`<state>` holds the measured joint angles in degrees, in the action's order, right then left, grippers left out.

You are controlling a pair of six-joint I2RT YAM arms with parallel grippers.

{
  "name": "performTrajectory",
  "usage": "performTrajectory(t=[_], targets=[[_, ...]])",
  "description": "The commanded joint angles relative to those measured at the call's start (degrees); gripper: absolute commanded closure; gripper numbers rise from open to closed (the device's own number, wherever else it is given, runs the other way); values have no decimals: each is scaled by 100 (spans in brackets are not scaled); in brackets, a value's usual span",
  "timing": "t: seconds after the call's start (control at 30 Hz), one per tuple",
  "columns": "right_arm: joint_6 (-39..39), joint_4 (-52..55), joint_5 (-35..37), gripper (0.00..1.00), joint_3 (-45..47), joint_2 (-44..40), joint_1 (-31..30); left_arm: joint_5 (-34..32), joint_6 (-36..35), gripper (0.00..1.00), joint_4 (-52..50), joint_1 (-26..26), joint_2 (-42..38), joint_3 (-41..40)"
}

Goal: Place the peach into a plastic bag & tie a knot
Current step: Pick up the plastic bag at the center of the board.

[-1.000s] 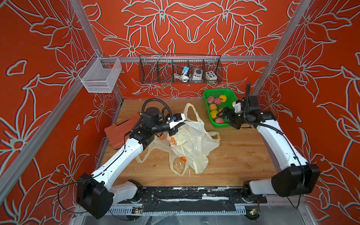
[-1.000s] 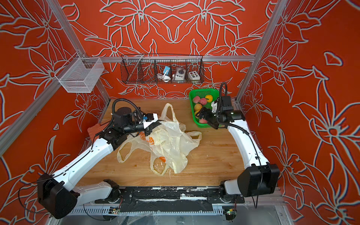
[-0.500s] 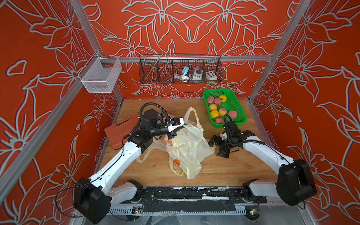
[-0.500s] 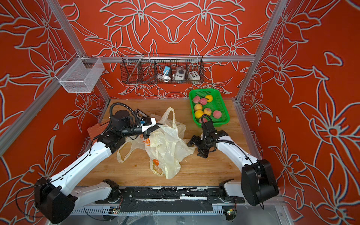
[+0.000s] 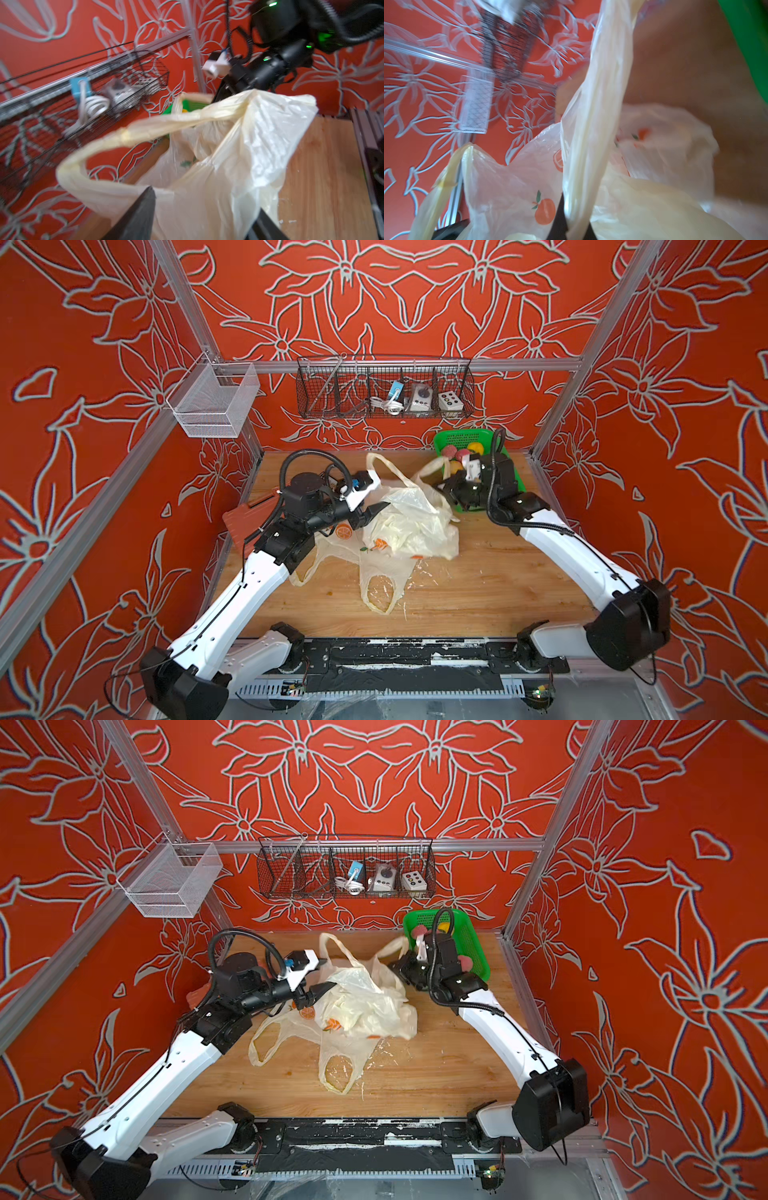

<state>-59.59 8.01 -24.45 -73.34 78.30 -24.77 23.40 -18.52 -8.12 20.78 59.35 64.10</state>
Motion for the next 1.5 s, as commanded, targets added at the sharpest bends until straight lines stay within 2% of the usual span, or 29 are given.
performTrajectory(t=[0.0, 0.07, 0.13, 0.27, 0.4, 0.5, 0.57, 0.73, 0.8, 0.87, 1.0, 1.13, 1.23, 1.27, 1.3, 1.4, 1.43, 1.47], targets=[[865, -1250, 493, 100, -324, 222, -1, -1237, 1606, 35, -1135, -453, 201, 1051], [1007, -2151, 545, 100, -223, 260, -14, -1369, 1926, 36, -1753, -515, 439, 1581], [1258, -2623, 806, 100, 103, 163, -77, -1544, 2368, 35, -2068, -517, 530, 1766], [2508, -2911, 1630, 100, 1340, -250, -555, -1573, 3663, 17, -2583, -775, 382, 1706], [2379, -3450, 2509, 100, 2689, -369, -995, -795, 4462, 12, -2949, -847, 371, 1552], [2279, -3695, 3100, 100, 3328, -388, -1323, -726, 4417, 9, -3328, -965, 323, 1303], [2240, -3619, 3361, 100, 3515, -490, -1455, -699, 4437, 9, -3690, -1290, 314, 1246], [2435, -3414, 3465, 100, 3617, -778, -1753, -244, 4758, 9, -3622, -1440, 580, 1311], [2757, -3298, 3611, 100, 3581, -872, -1976, -157, 4652, 7, -3594, -1396, 925, 1707], [3038, -3270, 3736, 100, 3540, -891, -2150, -454, 4327, 6, -3714, -1208, 1335, 2211], [3422, -3227, 3947, 100, 3427, -792, -2393, -1085, 3663, 2, -4411, -855, 2656, 3496], [3440, -3339, 4104, 100, 3478, -679, -2539, -1754, 3312, 1, -5193, -679, 3802, 4457], [3427, -3372, 4147, 100, 3492, -608, -2630, -1940, 3266, 1, -5480, -604, 4309, 4730], [3424, -3366, 4142, 100, 3484, -579, -2651, -1904, 3258, 3, -5407, -572, 4393, 4725], [3377, -3338, 4140, 100, 3486, -559, -2654, -1905, 3227, 10, -5329, -538, 4484, 4732], [3087, -3183, 4285, 100, 3505, -603, -2626, -2129, 2976, 43, -5518, -487, 4705, 4806], [2960, -3035, 4186, 100, 3481, -674, -2555, -2163, 2872, 53, -5507, -491, 4686, 4715], [2720, -2679, 3849, 95, 3391, -781, -2374, -2102, 2753, 65, -5376, -504, 4578, 4534]])
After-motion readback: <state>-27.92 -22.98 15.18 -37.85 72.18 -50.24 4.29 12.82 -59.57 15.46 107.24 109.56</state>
